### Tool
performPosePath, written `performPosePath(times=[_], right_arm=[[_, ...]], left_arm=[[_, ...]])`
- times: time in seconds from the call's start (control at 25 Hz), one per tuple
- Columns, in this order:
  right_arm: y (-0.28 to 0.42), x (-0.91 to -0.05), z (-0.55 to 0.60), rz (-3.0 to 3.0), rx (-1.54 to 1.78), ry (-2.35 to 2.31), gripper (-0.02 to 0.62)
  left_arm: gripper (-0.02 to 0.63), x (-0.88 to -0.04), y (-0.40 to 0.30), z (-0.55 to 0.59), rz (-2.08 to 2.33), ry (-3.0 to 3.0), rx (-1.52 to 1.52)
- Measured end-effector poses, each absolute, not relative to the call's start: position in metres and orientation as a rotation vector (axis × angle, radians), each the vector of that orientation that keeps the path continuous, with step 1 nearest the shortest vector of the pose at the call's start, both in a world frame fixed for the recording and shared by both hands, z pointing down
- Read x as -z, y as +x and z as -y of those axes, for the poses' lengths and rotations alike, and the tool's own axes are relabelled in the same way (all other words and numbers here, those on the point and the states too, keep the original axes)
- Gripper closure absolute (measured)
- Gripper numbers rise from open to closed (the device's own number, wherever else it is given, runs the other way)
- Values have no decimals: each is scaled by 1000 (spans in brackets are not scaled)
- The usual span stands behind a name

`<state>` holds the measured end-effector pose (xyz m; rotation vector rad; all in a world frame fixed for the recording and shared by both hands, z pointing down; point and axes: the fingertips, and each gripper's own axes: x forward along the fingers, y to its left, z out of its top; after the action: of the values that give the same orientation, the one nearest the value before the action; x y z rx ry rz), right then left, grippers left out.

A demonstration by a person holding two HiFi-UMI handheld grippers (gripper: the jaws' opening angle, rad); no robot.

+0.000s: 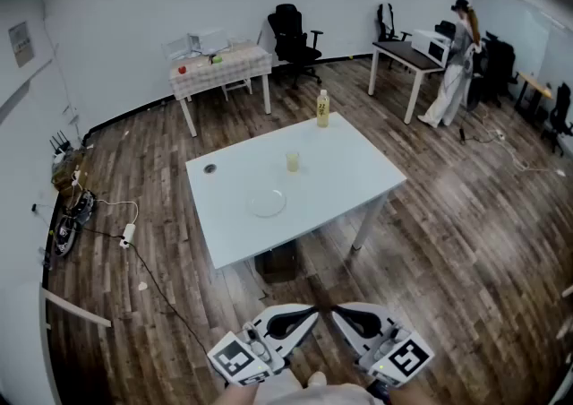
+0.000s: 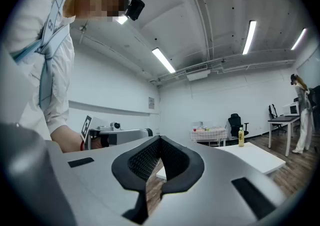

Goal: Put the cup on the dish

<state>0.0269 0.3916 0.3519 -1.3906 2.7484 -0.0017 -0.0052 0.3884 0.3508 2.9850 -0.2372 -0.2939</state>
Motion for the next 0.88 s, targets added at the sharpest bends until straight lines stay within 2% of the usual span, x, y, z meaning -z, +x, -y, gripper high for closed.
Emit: performPosePath(times=[0.88], right_arm=[[15, -359, -356, -2741, 63, -1330, 561]], left_arm=[[604, -357, -16, -355, 236, 2983, 286]])
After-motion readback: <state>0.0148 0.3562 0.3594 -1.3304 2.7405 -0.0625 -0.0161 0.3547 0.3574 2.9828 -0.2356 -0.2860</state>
